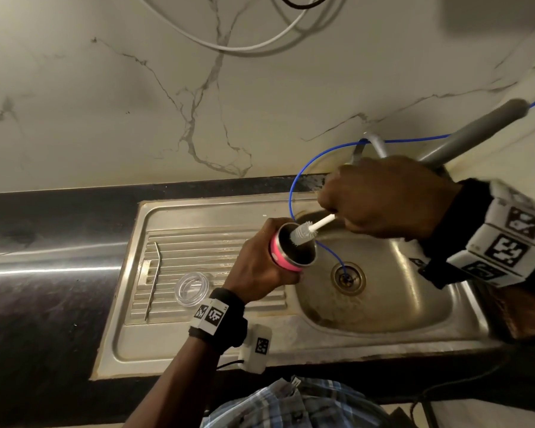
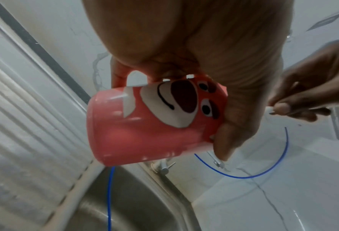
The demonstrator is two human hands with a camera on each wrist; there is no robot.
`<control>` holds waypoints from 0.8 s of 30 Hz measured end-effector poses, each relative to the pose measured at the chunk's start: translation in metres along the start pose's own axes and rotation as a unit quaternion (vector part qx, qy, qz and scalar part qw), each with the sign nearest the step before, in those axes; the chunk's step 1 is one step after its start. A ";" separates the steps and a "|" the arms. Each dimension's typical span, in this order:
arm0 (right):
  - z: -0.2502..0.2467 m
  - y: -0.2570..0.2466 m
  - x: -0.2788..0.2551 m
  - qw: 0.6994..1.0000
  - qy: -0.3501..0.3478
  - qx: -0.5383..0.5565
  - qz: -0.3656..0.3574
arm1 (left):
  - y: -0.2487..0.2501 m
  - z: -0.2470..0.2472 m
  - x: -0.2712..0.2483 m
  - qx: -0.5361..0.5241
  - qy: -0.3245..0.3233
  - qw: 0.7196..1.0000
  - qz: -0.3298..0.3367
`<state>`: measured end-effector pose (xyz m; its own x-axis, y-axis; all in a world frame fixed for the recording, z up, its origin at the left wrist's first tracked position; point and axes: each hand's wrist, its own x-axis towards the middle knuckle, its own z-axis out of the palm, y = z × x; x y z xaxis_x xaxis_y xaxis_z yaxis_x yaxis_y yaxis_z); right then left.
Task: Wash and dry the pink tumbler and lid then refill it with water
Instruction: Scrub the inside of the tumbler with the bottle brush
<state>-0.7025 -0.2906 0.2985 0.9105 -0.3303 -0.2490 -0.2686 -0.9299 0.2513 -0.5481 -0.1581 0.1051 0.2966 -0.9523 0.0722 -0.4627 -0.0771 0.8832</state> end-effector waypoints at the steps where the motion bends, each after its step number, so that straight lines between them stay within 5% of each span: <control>1: -0.003 0.003 -0.002 1.000 0.003 -0.005 0.012 | -0.002 0.000 0.000 -0.001 0.003 1.000 -0.001; 24: 0.019 -0.018 0.003 0.999 -0.035 0.034 -0.017 | 0.009 0.018 0.010 -0.016 -0.016 1.000 0.002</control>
<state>-0.7007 -0.2775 0.2756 0.8956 -0.3069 -0.3219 -0.2607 -0.9487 0.1789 -0.5638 -0.1733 0.1053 0.2682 -0.9614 0.0618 -0.4362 -0.0640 0.8976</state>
